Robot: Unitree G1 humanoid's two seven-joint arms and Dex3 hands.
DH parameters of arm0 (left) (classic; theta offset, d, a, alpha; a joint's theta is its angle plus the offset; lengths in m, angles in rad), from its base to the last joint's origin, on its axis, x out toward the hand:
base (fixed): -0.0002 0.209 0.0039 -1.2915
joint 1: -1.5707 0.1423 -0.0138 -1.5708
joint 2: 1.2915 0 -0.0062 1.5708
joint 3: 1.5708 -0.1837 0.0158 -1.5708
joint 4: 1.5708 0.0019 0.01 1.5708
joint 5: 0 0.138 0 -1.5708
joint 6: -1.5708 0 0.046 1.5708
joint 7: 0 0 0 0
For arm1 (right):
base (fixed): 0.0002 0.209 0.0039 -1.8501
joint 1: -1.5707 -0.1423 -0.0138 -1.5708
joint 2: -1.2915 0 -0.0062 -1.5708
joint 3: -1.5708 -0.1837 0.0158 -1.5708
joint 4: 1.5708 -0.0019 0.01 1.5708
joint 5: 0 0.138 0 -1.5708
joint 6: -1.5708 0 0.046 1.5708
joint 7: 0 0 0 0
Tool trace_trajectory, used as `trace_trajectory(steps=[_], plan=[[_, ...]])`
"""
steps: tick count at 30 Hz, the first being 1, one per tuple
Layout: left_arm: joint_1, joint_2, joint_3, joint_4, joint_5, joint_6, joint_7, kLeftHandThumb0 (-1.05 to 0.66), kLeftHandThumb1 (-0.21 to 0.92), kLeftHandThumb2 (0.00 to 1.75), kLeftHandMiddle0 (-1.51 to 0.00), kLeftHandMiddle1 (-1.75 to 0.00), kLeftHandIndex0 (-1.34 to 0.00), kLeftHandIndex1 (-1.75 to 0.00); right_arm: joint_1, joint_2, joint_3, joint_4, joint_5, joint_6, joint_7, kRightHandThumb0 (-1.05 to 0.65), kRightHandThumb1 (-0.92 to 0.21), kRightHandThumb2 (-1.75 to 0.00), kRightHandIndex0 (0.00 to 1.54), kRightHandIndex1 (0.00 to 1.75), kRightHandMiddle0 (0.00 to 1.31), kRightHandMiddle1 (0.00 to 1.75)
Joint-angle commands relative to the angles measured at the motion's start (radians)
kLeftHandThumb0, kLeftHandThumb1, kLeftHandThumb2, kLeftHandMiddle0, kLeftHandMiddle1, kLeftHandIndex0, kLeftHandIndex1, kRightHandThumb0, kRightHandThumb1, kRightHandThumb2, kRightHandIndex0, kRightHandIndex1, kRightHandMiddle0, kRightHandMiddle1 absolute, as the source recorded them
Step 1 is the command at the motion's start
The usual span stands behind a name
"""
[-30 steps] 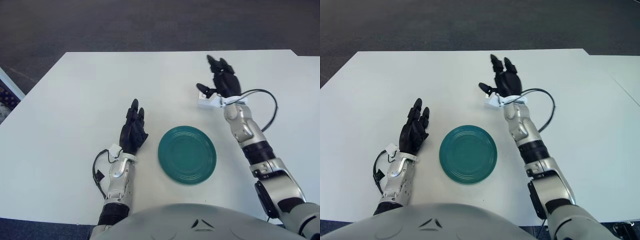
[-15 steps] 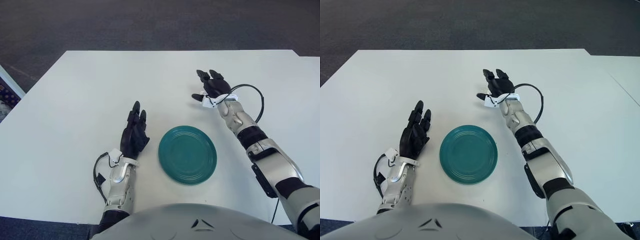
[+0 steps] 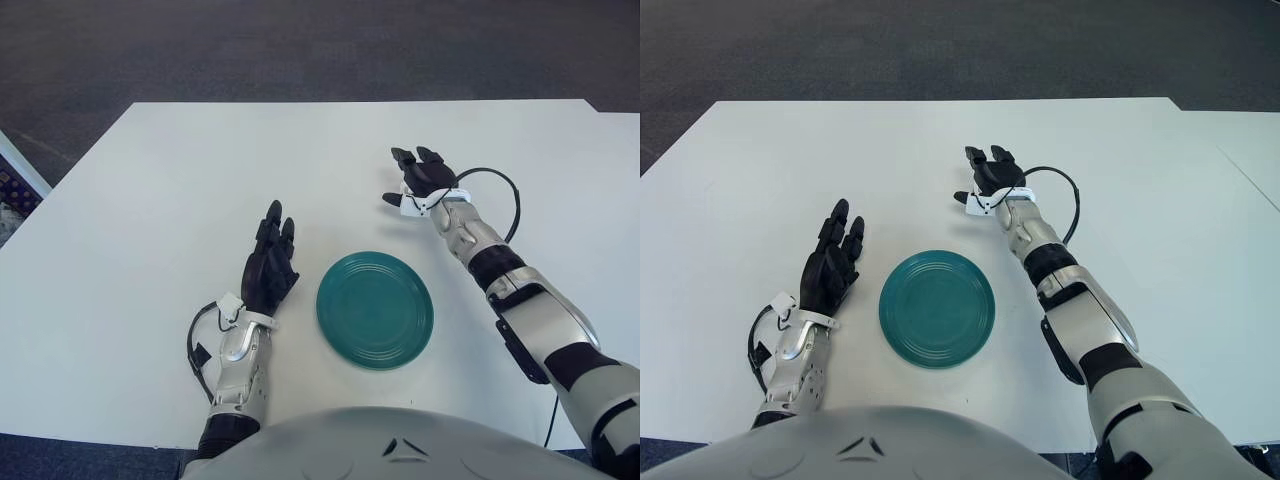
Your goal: Put the charger into the plate.
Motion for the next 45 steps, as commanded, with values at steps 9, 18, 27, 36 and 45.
trace_trajectory(steps=[9, 18, 27, 36, 45], plan=[[0.027, -0.048, 0.029, 0.129, -0.022, -0.009, 0.007, -1.05, 0.92, 0.85, -0.03, 0.0, -0.05, -0.09, -0.026, -0.012, 0.023, 0.055, 0.006, 0.008, -0.016, -1.05, -0.92, -0.74, 0.0, 0.0, 0.0, 0.1], [0.018, -0.037, 0.02, 0.14, 0.018, 0.005, 0.018, -1.05, 0.92, 0.88, -0.01, 0.0, -0.01, -0.08, -0.012, -0.001, 0.041, 0.129, 0.012, -0.015, -0.03, -1.05, -0.92, -0.76, 0.0, 0.0, 0.0, 0.1], [0.028, -0.035, 0.01, 0.108, 0.034, 0.037, 0.036, -1.05, 0.92, 0.89, -0.02, -0.01, 0.0, -0.06, -0.009, -0.004, 0.051, 0.282, 0.019, -0.058, -0.066, -1.05, -0.92, -0.75, 0.0, 0.0, 0.0, 0.09], [0.025, -0.031, 0.021, 0.093, 0.018, 0.026, 0.034, -1.05, 0.92, 0.9, -0.03, -0.01, -0.02, -0.08, -0.018, -0.005, 0.051, 0.347, 0.031, -0.067, -0.045, -1.05, -0.92, -0.73, 0.0, 0.0, 0.0, 0.09], [0.021, -0.042, 0.025, 0.107, -0.028, -0.004, -0.013, -1.05, 0.92, 0.87, -0.04, 0.0, -0.02, -0.12, 0.003, -0.018, 0.053, 0.383, 0.05, -0.077, -0.041, -1.05, -0.92, -0.7, 0.01, 0.0, 0.01, 0.1]])
